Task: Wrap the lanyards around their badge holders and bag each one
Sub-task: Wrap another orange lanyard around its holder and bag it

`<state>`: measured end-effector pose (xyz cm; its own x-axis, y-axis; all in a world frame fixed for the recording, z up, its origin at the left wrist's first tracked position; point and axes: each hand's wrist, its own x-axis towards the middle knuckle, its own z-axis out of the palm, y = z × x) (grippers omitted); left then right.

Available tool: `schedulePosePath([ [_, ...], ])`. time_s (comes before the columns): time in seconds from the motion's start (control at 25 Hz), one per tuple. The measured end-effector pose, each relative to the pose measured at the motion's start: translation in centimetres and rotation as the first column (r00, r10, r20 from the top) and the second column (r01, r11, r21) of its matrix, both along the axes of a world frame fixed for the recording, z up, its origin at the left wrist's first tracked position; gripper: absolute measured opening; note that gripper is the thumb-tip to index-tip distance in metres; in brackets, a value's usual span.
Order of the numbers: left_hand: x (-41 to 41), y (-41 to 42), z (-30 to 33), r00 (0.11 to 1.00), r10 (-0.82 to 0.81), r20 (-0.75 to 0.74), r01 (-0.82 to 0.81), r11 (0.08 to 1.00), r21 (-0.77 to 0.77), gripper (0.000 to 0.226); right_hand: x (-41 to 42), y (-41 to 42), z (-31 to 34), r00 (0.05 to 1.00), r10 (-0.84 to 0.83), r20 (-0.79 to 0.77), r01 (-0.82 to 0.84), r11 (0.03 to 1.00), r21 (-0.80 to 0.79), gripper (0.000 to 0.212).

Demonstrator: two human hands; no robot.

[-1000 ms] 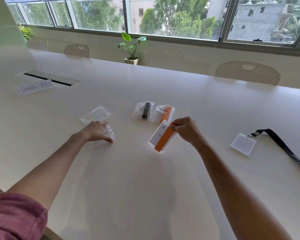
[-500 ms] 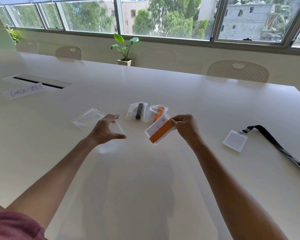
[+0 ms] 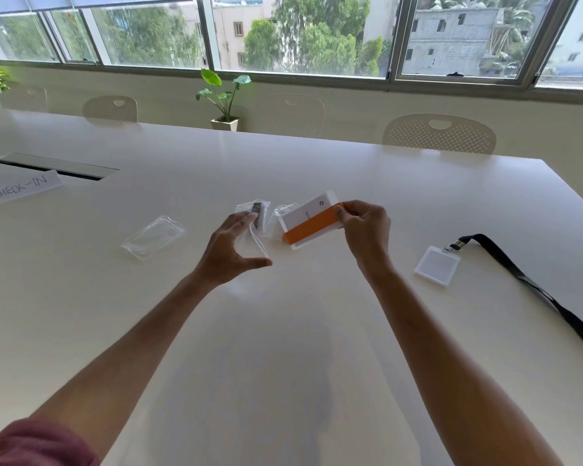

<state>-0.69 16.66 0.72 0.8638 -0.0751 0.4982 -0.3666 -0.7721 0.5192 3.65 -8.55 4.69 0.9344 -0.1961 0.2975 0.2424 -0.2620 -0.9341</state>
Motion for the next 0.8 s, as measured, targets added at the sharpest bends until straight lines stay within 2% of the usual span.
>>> schedulePosePath([
  [0.48,1.1,-4.3,-1.3,1.0,-0.006,-0.013,0.006,0.999,0.043,0.102,-1.6,-0.1,-0.6,0.994,-0.073,0.079,0.073,0.997,0.002,0.013],
  [0.8,1.5,-5.1,-1.7,0.999,0.008,0.032,-0.01,0.998,0.056,0.101,-2.2,0.2,-1.4,0.987,-0.122,0.105,0.123,0.992,-0.006,0.017],
])
